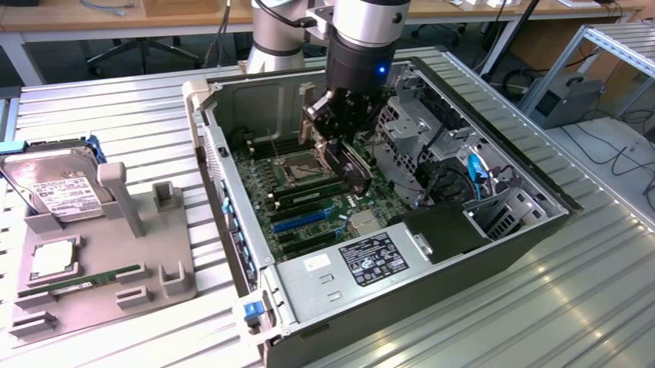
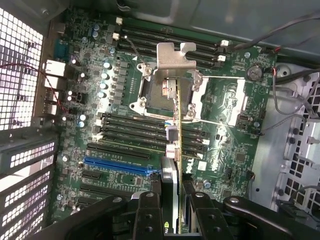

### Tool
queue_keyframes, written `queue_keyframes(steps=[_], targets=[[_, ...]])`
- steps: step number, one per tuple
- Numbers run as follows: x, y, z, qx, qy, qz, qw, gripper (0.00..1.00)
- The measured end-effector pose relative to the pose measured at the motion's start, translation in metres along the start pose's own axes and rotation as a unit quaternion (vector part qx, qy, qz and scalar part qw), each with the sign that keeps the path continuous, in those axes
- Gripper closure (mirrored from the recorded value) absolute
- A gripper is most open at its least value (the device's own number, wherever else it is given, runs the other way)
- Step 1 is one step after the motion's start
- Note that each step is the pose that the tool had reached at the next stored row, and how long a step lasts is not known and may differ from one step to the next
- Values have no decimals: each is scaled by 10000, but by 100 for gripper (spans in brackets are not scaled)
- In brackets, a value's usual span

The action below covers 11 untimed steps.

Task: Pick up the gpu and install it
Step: 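Insert the gpu into the slot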

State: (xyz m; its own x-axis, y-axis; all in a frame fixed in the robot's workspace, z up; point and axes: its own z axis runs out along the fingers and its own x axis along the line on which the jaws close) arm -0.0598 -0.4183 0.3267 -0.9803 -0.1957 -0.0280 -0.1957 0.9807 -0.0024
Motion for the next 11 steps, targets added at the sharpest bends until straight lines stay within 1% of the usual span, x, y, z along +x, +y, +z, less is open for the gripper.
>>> queue_keyframes(steps=[11], targets=[[0,0,0,-8,-1,-294,9996,73]])
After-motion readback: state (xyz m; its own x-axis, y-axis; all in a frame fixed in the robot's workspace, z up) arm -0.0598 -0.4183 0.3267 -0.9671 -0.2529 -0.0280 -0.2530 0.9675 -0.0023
